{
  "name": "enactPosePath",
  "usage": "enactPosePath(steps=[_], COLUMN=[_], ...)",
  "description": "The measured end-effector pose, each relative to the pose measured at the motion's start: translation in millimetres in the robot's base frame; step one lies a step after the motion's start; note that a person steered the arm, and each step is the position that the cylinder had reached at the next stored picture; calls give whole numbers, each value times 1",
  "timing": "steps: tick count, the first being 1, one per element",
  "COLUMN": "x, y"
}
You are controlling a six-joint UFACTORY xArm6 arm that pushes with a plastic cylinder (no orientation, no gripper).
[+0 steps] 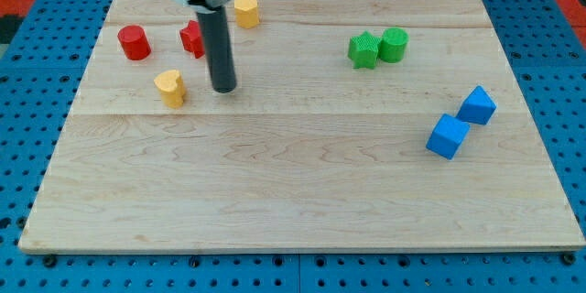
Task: Push the red star closer to yellow heart
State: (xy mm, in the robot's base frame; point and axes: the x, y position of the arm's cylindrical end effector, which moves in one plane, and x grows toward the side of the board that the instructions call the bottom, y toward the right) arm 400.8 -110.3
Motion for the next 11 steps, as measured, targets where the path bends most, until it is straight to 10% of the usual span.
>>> enactPosePath(steps=[2, 4, 6, 8, 11], x=[-11, -75, -132, -68, -161], y=[-39, 84, -2, -65, 46])
